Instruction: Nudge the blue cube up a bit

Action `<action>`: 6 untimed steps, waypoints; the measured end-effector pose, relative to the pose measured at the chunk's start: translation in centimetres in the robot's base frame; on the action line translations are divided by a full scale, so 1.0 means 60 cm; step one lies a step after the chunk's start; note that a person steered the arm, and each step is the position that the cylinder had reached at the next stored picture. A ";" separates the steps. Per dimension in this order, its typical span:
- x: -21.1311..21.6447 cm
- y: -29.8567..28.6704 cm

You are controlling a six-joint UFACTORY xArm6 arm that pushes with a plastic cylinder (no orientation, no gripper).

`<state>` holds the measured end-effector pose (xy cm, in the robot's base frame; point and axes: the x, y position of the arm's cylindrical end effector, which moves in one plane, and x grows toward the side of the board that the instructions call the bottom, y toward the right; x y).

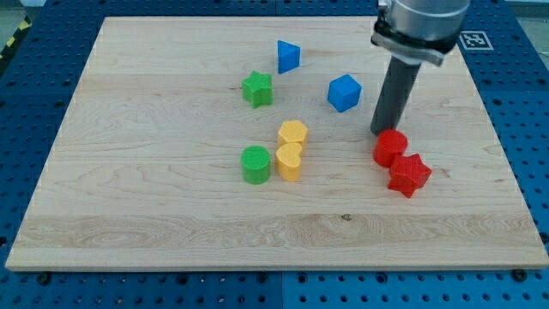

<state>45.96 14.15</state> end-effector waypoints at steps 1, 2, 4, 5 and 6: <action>0.027 0.000; 0.027 -0.024; -0.044 -0.074; -0.080 -0.108; -0.086 -0.140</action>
